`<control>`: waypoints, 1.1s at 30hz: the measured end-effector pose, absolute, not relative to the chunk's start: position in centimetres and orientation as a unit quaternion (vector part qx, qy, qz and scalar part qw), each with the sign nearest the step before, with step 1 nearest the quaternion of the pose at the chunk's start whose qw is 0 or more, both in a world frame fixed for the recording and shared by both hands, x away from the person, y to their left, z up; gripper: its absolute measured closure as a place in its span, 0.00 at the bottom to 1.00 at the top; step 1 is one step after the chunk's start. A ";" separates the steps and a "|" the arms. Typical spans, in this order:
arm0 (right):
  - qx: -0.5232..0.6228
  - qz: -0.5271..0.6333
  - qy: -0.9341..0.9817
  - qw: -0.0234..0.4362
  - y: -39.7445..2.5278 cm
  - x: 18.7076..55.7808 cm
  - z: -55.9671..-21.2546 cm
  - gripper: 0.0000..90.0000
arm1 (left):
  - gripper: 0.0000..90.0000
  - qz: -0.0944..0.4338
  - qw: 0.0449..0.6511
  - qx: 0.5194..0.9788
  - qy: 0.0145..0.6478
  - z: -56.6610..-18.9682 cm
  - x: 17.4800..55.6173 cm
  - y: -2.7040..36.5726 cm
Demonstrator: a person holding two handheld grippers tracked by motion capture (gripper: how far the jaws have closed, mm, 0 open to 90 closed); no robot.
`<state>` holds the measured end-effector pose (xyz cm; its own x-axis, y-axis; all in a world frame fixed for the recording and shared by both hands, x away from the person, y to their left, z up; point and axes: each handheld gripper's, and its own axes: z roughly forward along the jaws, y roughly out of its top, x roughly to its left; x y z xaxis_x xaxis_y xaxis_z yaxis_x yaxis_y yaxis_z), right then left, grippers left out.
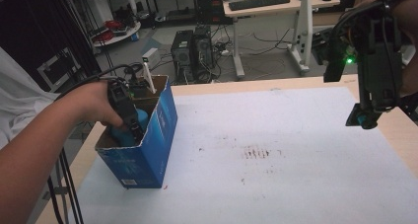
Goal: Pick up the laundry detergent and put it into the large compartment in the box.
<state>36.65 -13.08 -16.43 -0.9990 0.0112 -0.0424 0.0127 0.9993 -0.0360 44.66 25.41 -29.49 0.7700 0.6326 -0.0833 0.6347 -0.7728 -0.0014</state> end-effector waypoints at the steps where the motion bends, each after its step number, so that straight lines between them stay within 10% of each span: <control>1: 0.005 -0.019 1.000 0.021 -13.1 36.6 -16.4 0.02 | 0.43 -0.040 0.013 0.940 0.337 -29.5 44.7 25.4; 33: 0.006 -0.012 1.000 0.027 -13.6 36.5 -16.3 0.02 | 0.27 -0.029 0.014 0.936 0.351 -26.6 43.9 25.5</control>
<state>36.46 -13.62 -16.29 -0.9985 0.0105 -0.0540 0.0117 0.9997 -0.0236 43.89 25.51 -26.61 0.7521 0.6559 -0.0635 0.6575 -0.7534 0.0052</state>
